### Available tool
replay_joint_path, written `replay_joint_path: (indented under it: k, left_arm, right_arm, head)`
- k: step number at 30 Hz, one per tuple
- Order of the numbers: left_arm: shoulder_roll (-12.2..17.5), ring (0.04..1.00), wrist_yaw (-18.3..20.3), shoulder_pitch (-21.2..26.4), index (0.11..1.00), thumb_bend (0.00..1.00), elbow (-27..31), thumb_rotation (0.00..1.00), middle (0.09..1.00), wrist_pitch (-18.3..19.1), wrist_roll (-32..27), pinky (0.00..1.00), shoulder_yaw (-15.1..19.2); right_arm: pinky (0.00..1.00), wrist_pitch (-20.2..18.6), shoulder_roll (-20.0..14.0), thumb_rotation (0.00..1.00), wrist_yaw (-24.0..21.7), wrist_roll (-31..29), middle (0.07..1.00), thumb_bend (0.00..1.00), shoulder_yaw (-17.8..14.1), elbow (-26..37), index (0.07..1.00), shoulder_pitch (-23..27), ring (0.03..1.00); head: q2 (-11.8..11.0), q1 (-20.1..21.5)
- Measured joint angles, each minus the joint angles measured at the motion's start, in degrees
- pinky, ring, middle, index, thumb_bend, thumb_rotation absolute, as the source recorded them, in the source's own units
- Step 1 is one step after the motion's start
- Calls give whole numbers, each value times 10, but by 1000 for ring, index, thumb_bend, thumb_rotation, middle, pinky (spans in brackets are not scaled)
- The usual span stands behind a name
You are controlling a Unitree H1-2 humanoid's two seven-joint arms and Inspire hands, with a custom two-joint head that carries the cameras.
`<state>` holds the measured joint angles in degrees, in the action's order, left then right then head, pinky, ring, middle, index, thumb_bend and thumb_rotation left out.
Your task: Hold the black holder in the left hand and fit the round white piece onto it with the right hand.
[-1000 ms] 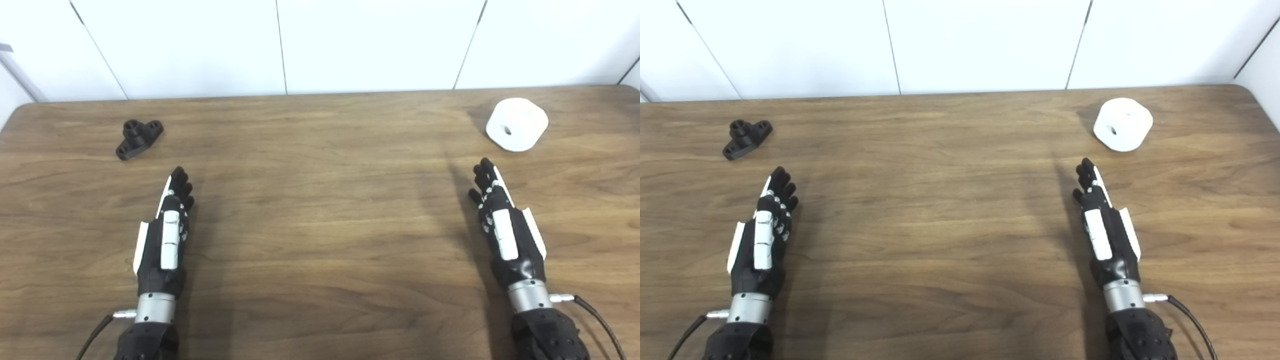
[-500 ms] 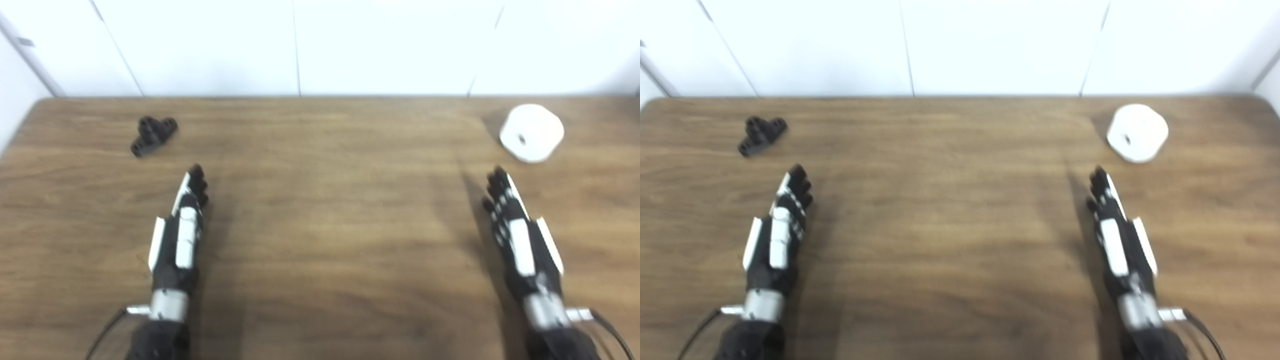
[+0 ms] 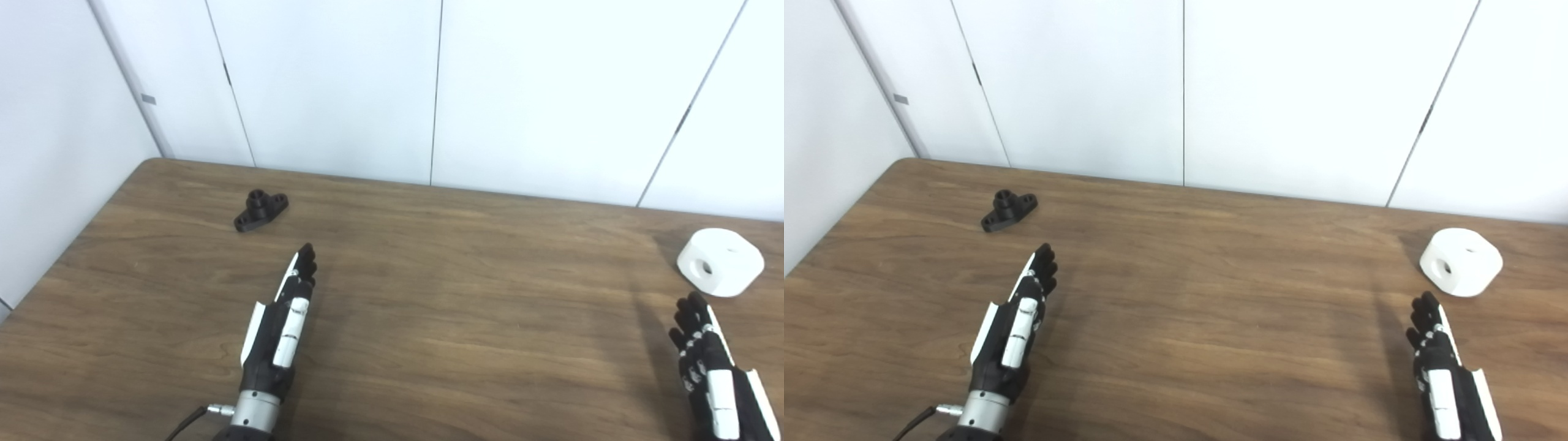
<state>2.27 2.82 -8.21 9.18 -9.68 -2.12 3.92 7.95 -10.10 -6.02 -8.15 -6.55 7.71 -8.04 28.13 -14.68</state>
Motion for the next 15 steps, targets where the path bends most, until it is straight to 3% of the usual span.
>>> replay_joint_path:
  k: [11,15]
  left_arm:
    - [0,1000,-4,0,995,559,-1,883,1000,-1,14,1000,-3]
    - [0,1000,-4,1,1000,560,-1,812,1000,-1,17,1000,-3]
  right_arm:
    - [1000,1,-2,979,-6,-8,994,556,0,-1,1000,0,1000]
    - [1000,1,-2,969,-6,-5,987,570,0,-1,1000,0,1000]
  head:
    - [-15,3]
    - [-14,6]
